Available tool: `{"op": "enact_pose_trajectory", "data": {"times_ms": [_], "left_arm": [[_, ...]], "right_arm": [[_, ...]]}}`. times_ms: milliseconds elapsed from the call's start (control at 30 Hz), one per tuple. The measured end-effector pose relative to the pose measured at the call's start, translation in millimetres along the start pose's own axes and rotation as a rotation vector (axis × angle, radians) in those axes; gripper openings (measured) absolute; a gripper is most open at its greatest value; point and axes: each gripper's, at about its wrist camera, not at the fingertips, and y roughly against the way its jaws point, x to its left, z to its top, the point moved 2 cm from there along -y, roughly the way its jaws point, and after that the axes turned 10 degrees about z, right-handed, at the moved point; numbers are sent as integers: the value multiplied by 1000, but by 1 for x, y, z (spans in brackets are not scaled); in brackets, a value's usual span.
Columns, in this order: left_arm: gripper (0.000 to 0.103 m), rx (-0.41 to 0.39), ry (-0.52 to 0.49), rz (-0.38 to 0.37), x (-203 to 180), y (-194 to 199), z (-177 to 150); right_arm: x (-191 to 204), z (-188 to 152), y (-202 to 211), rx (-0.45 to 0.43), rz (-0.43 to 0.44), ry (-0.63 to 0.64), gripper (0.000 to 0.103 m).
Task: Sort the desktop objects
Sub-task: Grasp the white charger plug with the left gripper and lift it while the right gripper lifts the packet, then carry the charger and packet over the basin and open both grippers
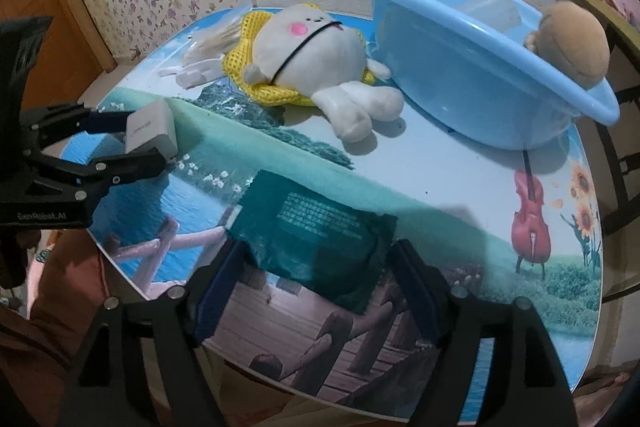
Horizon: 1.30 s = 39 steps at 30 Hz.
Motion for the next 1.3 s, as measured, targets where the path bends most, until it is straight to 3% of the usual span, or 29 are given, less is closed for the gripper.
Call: {"op": "enact_pose_trajectory", "data": {"times_ms": [133,300,567,867,1067,1300], "left_arm": [[68,-21,-23,25,-2,-4,3],[65,-24,-41,28,-6,-2,2],[63,-28,-42,13,-8,0,1],[63,-43,-11,-16,-10,15,6],[63,-83,37,-42,-10,36,25],[63,-131,25,-50,-24,55,54]], "right_arm": [[-1,-1,-1,-28,4,8,87],[-5,0,-1,-43,-2,1,82],[-14,0,7,-61,18,-49,48],[-19,0,21,-100,83,-78,45],[-21,6,50,-186,112,-63,45],[-30,14,101,-323,126,-45,45]]}}
